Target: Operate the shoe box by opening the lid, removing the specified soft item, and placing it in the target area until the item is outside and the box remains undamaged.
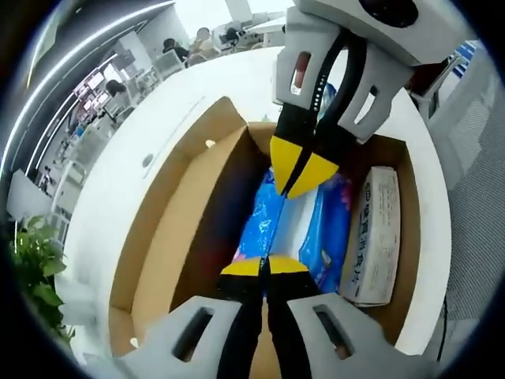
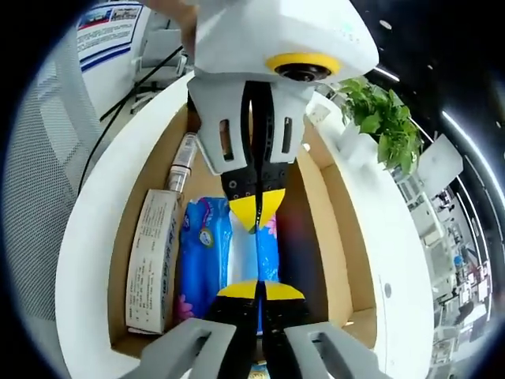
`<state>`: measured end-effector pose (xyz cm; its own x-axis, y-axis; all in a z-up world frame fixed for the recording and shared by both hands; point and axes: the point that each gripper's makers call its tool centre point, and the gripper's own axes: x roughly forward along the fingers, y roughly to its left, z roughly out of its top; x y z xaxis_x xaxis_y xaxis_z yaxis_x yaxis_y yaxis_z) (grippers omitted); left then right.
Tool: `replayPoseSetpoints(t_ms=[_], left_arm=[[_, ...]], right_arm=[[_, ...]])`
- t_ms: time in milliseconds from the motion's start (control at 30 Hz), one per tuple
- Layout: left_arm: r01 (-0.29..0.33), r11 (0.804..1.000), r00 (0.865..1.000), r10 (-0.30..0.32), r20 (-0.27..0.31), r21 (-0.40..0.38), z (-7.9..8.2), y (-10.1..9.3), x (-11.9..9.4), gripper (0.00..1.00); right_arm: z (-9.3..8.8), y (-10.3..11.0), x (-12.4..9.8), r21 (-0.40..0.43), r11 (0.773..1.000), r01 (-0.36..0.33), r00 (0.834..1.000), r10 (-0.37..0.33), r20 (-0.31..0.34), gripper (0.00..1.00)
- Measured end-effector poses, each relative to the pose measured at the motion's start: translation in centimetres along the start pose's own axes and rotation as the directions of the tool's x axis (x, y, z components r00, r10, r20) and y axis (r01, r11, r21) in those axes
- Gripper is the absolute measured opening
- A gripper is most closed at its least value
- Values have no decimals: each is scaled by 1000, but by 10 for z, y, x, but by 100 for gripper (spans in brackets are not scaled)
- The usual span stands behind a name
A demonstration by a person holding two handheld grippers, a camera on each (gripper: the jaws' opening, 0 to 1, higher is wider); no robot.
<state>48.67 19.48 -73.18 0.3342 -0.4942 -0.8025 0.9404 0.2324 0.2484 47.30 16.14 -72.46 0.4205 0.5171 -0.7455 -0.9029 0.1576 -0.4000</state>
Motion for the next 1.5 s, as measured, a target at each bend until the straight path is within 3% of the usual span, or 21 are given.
replayPoseSetpoints(t_ms=[700, 1500], left_arm=[[-79, 996, 997, 78, 16, 31, 14, 16, -52, 0], [-145, 984, 988, 139, 63, 105, 50, 32, -101, 0]], right_arm=[[43, -17, -31, -27, 997, 70, 994, -67, 92, 0], [77, -40, -79, 14, 988, 155, 973, -155, 169, 0]])
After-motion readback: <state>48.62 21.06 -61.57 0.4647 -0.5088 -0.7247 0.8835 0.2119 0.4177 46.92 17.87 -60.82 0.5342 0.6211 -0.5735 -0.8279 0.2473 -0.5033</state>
